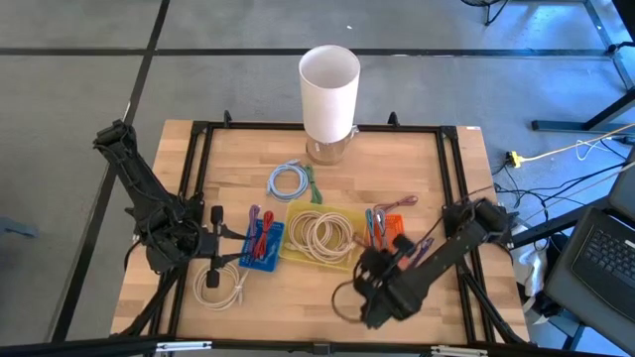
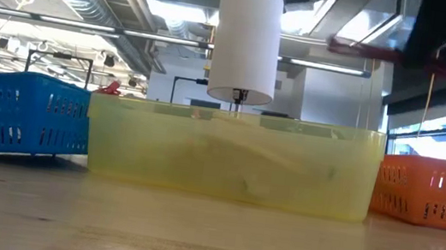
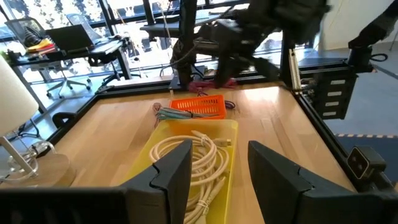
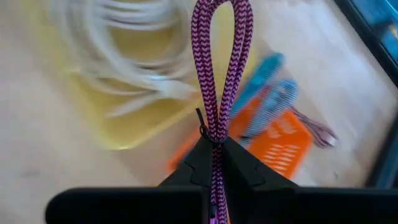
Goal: Pick & Place USB Port
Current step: Put the pink and black charger cable into the orange bin
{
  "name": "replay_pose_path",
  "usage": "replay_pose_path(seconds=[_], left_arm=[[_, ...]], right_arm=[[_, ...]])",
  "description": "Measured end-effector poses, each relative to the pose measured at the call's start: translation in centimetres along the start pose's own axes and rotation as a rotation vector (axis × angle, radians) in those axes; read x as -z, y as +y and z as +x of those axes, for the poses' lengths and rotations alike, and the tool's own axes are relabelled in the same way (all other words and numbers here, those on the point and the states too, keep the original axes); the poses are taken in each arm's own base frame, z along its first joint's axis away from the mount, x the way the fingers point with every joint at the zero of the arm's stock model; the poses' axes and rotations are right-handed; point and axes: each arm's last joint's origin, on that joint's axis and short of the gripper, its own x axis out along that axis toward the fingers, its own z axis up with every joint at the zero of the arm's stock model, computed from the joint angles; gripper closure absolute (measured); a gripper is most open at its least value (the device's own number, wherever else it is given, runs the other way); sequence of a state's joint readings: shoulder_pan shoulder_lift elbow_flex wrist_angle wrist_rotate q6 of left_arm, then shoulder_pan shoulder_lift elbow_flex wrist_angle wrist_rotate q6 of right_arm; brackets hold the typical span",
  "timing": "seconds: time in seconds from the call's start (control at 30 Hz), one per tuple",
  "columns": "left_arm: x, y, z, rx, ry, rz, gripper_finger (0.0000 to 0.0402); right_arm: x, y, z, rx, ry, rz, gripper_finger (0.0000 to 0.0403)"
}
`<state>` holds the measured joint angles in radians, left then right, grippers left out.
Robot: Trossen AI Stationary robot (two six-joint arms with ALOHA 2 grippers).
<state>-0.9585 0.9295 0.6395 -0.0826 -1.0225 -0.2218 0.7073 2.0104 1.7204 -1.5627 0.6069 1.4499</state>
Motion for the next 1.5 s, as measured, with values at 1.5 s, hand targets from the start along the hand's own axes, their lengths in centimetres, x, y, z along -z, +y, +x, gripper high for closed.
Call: replay_pose_path(seconds=[1.5], left_arm=[[0.0, 0.1, 0.1, -0.002, 0.003, 0.028, 0.0253]], right_arm=[[5.0, -9.6, 11.7, -0.236, -0.004, 0.686, 0.0388]])
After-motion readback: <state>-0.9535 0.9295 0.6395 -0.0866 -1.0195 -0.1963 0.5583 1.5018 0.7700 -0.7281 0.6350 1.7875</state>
